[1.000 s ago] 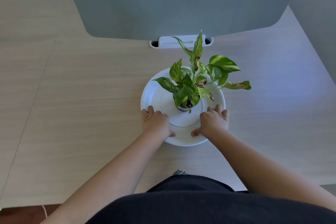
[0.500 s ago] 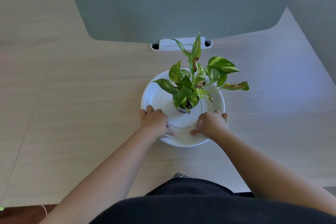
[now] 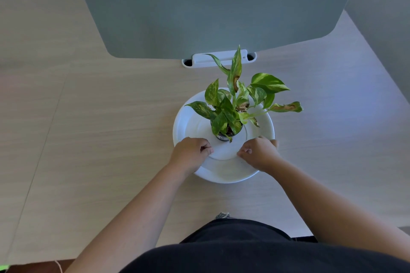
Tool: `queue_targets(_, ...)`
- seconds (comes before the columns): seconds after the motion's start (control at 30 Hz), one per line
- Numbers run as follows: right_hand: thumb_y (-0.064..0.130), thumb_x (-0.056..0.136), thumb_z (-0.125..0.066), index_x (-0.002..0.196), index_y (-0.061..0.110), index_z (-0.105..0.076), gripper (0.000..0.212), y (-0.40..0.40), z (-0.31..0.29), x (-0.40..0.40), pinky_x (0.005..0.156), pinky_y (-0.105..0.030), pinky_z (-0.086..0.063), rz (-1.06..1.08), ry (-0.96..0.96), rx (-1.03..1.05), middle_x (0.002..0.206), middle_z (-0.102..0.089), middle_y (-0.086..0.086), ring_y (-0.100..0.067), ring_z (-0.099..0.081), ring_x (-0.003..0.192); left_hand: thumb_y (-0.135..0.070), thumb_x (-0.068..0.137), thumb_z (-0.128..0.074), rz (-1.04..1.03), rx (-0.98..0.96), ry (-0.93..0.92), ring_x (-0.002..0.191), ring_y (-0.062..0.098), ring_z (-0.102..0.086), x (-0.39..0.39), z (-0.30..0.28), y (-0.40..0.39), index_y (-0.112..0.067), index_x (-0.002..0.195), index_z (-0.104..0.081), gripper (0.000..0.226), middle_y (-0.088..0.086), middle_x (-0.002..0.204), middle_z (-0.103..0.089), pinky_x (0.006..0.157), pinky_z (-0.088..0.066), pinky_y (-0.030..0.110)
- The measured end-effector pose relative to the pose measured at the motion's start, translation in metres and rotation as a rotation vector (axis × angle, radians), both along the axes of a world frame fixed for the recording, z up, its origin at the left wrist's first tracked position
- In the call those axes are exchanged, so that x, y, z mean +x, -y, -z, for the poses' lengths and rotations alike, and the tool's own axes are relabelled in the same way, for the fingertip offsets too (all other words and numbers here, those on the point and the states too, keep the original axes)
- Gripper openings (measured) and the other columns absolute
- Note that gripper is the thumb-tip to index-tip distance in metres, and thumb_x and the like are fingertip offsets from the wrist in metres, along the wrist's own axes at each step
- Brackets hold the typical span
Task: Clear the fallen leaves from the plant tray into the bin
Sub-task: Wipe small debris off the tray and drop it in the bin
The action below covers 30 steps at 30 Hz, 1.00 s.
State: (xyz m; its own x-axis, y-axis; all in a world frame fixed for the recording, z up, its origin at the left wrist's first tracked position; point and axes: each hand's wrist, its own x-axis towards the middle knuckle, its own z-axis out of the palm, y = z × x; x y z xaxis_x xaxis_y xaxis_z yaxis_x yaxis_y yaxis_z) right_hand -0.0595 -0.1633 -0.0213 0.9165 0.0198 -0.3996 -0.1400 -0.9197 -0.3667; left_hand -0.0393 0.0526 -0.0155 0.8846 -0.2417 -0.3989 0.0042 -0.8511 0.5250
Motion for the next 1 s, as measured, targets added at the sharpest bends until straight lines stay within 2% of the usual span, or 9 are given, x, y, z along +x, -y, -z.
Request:
queue_targets(0.07, 0.040, 0.089, -0.056, 0.088, 0.030, -0.075, 0.021, 0.006, -0.004, -0.002, 0.090, -0.037, -0.023, 0.049, 0.043, 0.023, 0.062, -0.049, 0.026, -0.013, -0.049, 0.107, -0.038, 0.091, -0.060, -0.054, -0.114, -0.008, 0.080, 0.011, -0.063, -0.006, -0.001, 0.002, -0.022, 0.085, -0.070, 0.020, -0.010, 0.080, -0.070, 0.070, -0.050, 0.027)
queue_targets(0.13, 0.044, 0.086, -0.059, 0.084, 0.032, -0.075, 0.020, 0.013, -0.009, -0.005, 0.087, -0.035, -0.022, 0.082, 0.079, 0.040, 0.068, -0.058, 0.020, -0.010, -0.049, 0.104, -0.036, 0.089, -0.063, -0.094, -0.200, -0.019, 0.070, -0.003, -0.059, -0.014, -0.002, 0.010, -0.021, 0.080, -0.070, 0.018, -0.014, 0.073, -0.067, 0.062, -0.044, 0.017)
queue_targets(0.2, 0.046, 0.083, -0.063, 0.080, 0.033, -0.074, 0.018, 0.023, -0.013, -0.010, 0.085, -0.034, -0.022, 0.108, 0.098, 0.078, 0.075, -0.064, 0.015, -0.008, -0.049, 0.099, -0.033, 0.087, -0.068, -0.161, -0.309, -0.056, 0.059, -0.007, -0.056, -0.023, -0.003, 0.023, -0.022, 0.074, -0.071, 0.017, -0.015, 0.065, -0.067, 0.057, -0.039, 0.008)
queue_targets(0.3, 0.042, 0.081, -0.069, 0.077, 0.031, -0.074, 0.013, 0.039, -0.018, -0.023, 0.087, -0.034, -0.027, 0.132, 0.085, 0.207, 0.078, -0.065, 0.018, -0.006, -0.052, 0.092, -0.022, 0.085, -0.072, -0.295, -0.519, -0.201, 0.059, 0.003, -0.058, -0.036, -0.002, 0.041, -0.014, 0.073, -0.073, 0.014, -0.008, 0.066, -0.070, 0.061, -0.046, 0.013)
queue_targets(0.4, 0.033, 0.082, -0.071, 0.076, 0.025, -0.074, 0.010, 0.055, -0.020, -0.045, 0.086, -0.029, -0.043, 0.231, 0.090, 0.365, 0.081, -0.068, 0.018, -0.006, -0.058, 0.088, -0.015, 0.085, -0.072, -0.349, -0.649, -0.299, 0.062, 0.013, -0.056, -0.048, -0.006, 0.057, -0.006, 0.079, -0.074, 0.011, 0.002, 0.070, -0.071, 0.059, -0.050, 0.017)
queue_targets(0.53, 0.028, 0.087, -0.068, 0.079, 0.021, -0.072, 0.011, 0.082, -0.020, -0.084, 0.066, -0.010, -0.040, 0.388, 0.096, 0.469, 0.082, -0.070, 0.012, 0.004, -0.058, 0.076, -0.014, 0.084, -0.073, -0.261, -0.691, -0.363, 0.066, 0.014, -0.059, -0.064, -0.010, 0.093, -0.010, 0.077, -0.075, 0.008, 0.004, 0.071, -0.073, 0.061, -0.051, 0.017)
queue_targets(0.7, 0.028, 0.090, -0.064, 0.072, 0.023, -0.068, 0.019, 0.137, -0.011, -0.146, 0.065, -0.026, -0.041, 0.605, 0.098, 0.583, 0.070, -0.065, 0.005, -0.010, -0.054, 0.067, -0.008, 0.084, -0.072, -0.020, -0.680, -0.482, 0.061, 0.008, -0.058, -0.100, -0.012, 0.176, -0.012, 0.083, -0.073, 0.005, -0.003, 0.066, -0.071, 0.060, -0.050, 0.015)
queue_targets(0.9, 0.031, 0.082, -0.073, 0.076, 0.019, -0.074, 0.014, 0.202, -0.002, -0.246, 0.070, -0.025, -0.047, 1.099, 0.192, 0.691, 0.071, -0.071, 0.009, -0.008, -0.063, 0.070, -0.009, 0.083, -0.073, 0.295, -0.586, -0.599, 0.056, 0.004, -0.056, -0.158, -0.005, 0.277, -0.017, 0.083, -0.076, 0.008, 0.002, 0.068, -0.069, 0.062, -0.050, 0.017)
queue_targets(1.0, 0.030, 0.080, -0.076, 0.076, 0.020, -0.077, 0.011, 0.227, -0.002, -0.293, 0.069, -0.030, -0.055, 1.283, 0.206, 0.713, 0.076, -0.076, 0.001, -0.014, -0.070, 0.073, -0.013, 0.081, -0.075, 0.435, -0.489, -0.627, 0.054, 0.005, -0.057, -0.182, 0.004, 0.322, -0.025, 0.078, -0.077, 0.013, -0.003, 0.062, -0.067, 0.063, -0.048, 0.021)
